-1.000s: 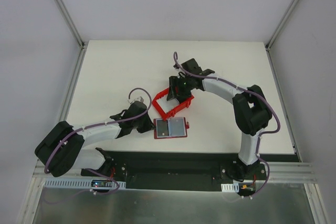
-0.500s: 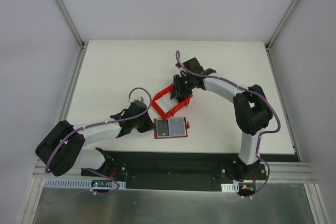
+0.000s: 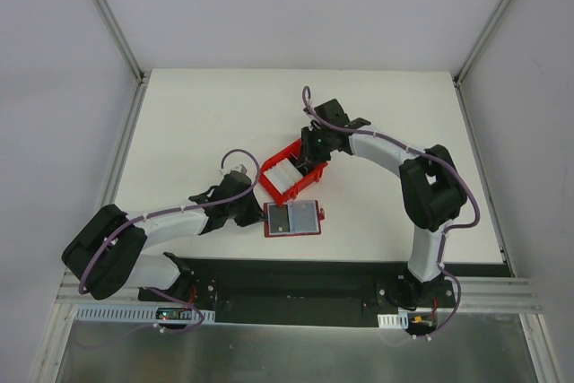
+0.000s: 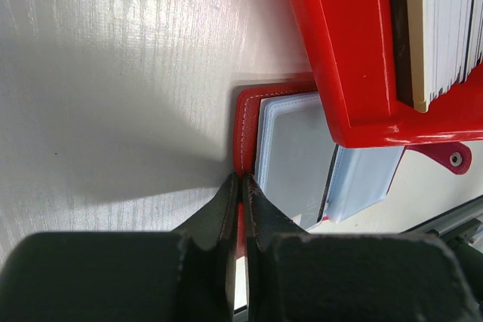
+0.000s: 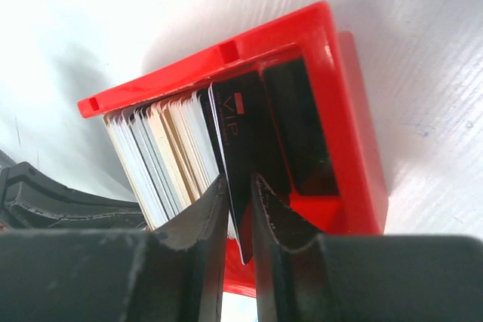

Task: Put the credit cards into the card holder
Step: Pick up the credit card from the storage box.

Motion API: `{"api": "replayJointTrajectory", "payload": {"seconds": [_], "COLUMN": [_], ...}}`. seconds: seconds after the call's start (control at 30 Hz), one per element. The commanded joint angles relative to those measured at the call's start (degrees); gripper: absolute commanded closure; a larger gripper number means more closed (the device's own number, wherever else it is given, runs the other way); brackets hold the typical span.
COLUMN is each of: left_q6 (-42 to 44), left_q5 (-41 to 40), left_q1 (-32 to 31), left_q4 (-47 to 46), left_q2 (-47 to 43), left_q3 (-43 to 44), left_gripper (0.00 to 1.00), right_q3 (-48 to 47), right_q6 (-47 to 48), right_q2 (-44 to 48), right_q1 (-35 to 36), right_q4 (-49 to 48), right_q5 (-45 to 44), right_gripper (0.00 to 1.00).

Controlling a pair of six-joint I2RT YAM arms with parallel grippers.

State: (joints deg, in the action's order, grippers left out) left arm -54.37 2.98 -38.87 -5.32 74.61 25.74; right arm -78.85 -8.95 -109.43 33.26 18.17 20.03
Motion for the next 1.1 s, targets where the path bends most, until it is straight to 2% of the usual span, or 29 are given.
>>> {"api": "replayJointTrajectory", "payload": {"seconds": [0.0,0.07,0.2,0.43,0.6,0.7,1.07], "left_q6": [2.1,2.2,2.1,2.0,2.4,2.4,3.2], "left_q5": [-0.6,-0.5,-0.4,-0.3,-0.2,-0.3,0.1], "left_q1": [0.7,0.7,0.7,0.7,0.7,0.7,0.9], "left_q4": [2.9,2.9,2.9,2.9,2.9,2.9,2.9], "left_q2": [0.5,0.3,0.0,-0.1,0.1,0.2,1.8], "left_q3": [-0.4,-0.7,-1.1,-1.3,-0.9,-0.7,0.6], "left_gripper": [1.00,1.00,1.00,1.00,1.00,1.00,1.00], "right_q3": [-0.5,-1.7,-3.8,-1.0,-0.3,-1.3,-7.1], "right_q6": [-0.3,0.2,2.0,2.5,3.2,3.8,5.2], "right_q2": [2.9,1.9,1.2,5.9,6.0,3.9,-4.2], "right_q1": [-1.2,-1.6,-1.4,-1.5,-1.3,-1.1,-0.1], "right_q4": [-0.1,0.6,3.8,0.1,-1.7,-1.5,0.8], "right_q5": [-2.1,-2.0,-4.7,-2.0,1.8,6.1,8.4], "right_gripper": [0.80,0.75,0.57,0.52,0.49,0.46,0.34]}}
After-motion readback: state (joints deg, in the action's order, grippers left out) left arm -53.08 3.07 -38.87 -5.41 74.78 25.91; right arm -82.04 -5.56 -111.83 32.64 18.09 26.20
